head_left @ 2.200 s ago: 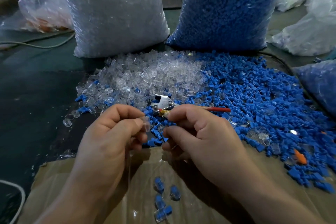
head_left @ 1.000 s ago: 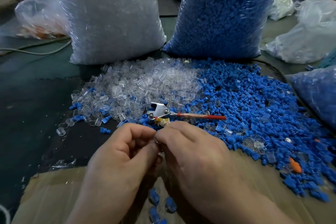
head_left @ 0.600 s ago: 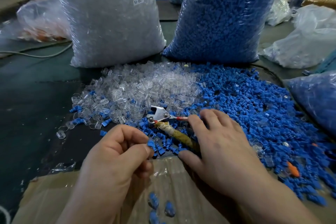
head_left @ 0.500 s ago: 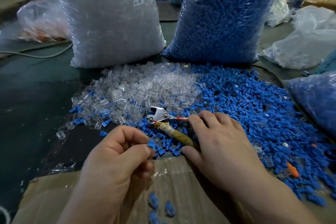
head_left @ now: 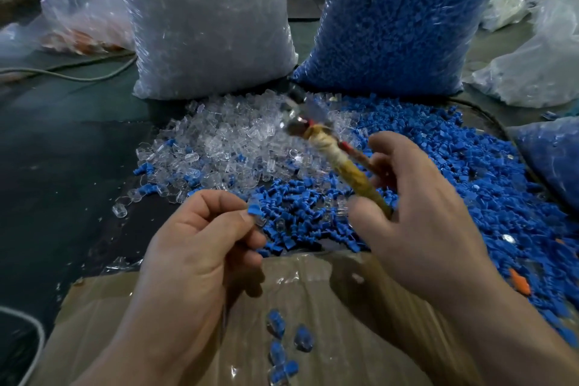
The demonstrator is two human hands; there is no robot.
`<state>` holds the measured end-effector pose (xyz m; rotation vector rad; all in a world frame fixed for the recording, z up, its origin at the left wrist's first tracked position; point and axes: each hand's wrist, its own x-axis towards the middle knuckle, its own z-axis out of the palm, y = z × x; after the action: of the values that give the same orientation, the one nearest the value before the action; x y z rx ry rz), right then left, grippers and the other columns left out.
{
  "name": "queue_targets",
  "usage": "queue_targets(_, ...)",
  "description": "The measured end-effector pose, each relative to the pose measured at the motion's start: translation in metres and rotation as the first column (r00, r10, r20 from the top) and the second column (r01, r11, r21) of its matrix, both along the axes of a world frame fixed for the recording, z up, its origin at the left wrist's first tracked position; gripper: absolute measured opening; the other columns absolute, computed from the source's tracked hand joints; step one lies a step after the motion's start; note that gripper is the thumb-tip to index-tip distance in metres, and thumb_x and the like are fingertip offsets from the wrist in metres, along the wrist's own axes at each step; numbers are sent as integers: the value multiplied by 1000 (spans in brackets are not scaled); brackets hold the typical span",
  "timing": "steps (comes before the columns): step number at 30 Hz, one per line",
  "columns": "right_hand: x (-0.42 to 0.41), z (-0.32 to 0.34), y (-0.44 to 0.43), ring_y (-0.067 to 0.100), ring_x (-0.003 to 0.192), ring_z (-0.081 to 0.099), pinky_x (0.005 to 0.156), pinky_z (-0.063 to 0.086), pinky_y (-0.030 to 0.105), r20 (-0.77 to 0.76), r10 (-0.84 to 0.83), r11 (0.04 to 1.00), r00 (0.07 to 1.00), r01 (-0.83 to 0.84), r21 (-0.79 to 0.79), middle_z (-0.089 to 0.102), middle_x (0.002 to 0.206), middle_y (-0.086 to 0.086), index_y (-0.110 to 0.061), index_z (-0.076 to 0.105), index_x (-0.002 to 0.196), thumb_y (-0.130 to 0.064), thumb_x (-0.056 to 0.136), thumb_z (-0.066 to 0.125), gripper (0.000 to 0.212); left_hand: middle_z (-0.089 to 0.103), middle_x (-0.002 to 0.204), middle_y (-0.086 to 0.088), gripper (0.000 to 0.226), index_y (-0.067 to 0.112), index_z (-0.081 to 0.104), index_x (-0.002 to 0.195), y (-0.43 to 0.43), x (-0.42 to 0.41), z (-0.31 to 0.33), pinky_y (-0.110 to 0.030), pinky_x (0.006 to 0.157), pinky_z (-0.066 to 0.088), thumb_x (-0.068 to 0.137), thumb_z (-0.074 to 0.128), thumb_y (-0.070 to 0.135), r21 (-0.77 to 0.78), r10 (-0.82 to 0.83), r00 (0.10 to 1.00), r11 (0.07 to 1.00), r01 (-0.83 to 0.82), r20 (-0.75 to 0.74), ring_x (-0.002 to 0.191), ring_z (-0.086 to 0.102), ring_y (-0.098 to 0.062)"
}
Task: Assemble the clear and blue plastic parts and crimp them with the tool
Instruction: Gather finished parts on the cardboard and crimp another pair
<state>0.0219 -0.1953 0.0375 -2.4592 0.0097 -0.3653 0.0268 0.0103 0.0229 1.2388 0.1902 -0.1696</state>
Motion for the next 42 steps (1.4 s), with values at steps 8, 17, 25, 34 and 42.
queue_targets(8,-10,11,1,0,100,38,81,32,12,-162,249,925,955,-284,-252,41,105,-26,-45,31,128,-45,73,43,56,61,61,-9,21,22,71,78,6,4,-13,-24,39,45,88,65,5,7,69,988,997,-71,135,46,54,-17)
queue_targets(17,-13,14,-4,0,115,39,95,33,15,-198,347,880,916,-392,-269,40,120,-26,-45,31,134,-50,70,37,65,65,69,-7,13,23,70,79,13,5,-14,-21,41,45,80,64,12,13,49,970,998,-54,240,53,57,-13)
queue_targets(25,-10,9,-3,1,104,41,86,30,18,-208,333,840,920,-390,-378,48,112,-24,-46,37,133,-53,79,49,55,65,69,-4,17,27,71,77,11,2,-11,-20,43,46,77,64,11,83,20,947,995,-49,320,54,58,-11)
queue_targets(34,-14,10,0,4,87,51,77,44,24,-178,267,895,947,-313,-319,56,93,-21,-42,52,114,-54,74,51,41,66,69,-3,12,28,71,80,14,3,-13,-21,45,48,80,69,16,181,51,944,977,-115,325,55,60,-12)
queue_targets(42,4,-3,-7,17,101,45,89,37,38,-161,-24,859,987,-62,-508,56,106,-9,-33,49,127,-72,74,38,66,58,51,-7,27,26,69,74,3,-1,-13,-22,38,44,86,64,3,339,-55,996,940,27,74,41,51,-15)
